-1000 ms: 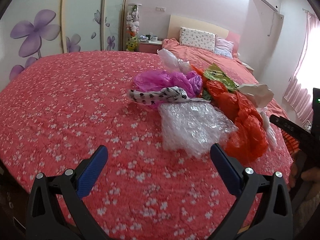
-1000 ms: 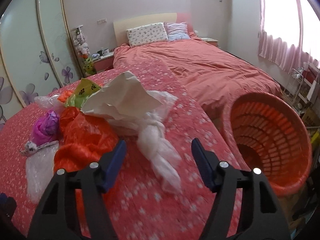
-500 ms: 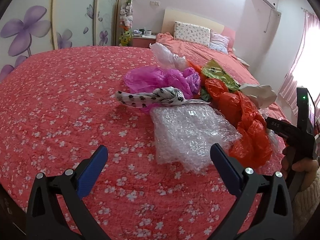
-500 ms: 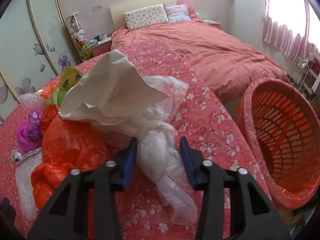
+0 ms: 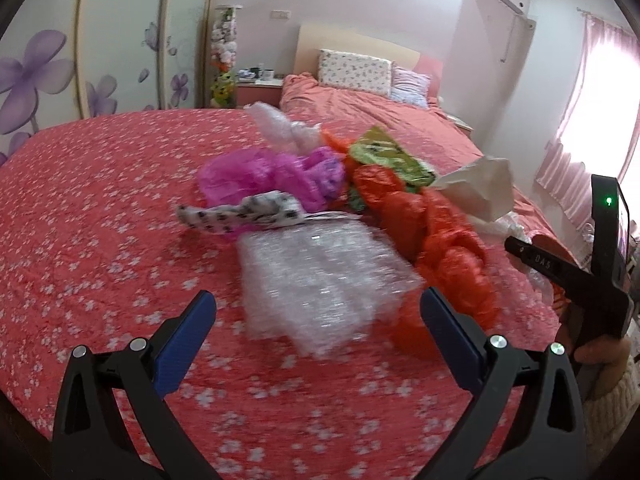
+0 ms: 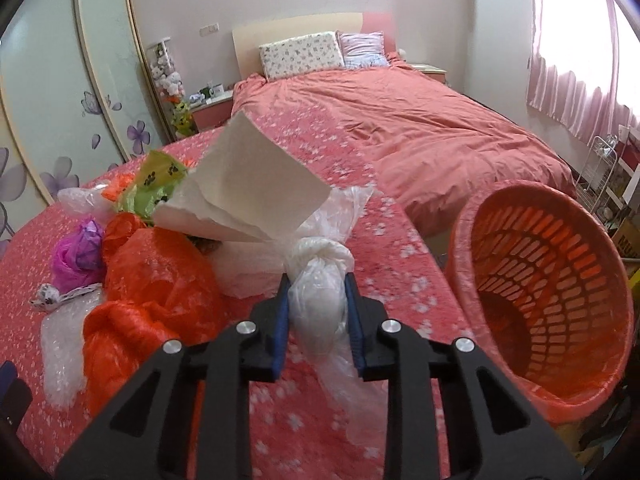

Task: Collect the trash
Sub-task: 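Lift the white bag with the right gripper while the left gripper grasps the orange-red bag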

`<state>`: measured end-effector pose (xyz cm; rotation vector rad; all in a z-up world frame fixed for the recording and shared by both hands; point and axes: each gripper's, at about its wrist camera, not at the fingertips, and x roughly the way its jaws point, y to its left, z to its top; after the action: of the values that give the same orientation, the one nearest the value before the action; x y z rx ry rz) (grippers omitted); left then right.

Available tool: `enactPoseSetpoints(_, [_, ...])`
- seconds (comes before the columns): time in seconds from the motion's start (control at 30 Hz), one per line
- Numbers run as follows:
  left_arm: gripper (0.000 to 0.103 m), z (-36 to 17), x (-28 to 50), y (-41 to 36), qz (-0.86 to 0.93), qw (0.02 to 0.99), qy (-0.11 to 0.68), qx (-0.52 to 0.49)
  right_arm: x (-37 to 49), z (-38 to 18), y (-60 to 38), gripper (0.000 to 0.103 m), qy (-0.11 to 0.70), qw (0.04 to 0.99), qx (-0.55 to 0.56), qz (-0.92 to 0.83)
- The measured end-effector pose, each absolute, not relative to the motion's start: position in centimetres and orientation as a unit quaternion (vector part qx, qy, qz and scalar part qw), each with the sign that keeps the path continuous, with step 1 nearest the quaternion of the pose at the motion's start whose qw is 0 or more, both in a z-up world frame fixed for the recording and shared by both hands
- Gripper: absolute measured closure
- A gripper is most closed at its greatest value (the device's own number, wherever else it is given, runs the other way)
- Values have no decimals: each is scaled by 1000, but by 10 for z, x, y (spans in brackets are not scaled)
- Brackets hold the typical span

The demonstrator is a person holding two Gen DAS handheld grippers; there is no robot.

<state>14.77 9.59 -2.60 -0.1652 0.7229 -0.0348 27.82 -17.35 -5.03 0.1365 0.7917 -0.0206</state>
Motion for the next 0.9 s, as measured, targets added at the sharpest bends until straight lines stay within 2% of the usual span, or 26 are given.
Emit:
enactPoseSetpoints(0.47, [4,-18,162,38,-73,935,343,-57,233,-39,-202,77,372,926,62,-9])
enactPoseSetpoints(0.9, [10,-23,186,10,-81,928,360,-46,204,-38,-220,77,361,930,68,-25])
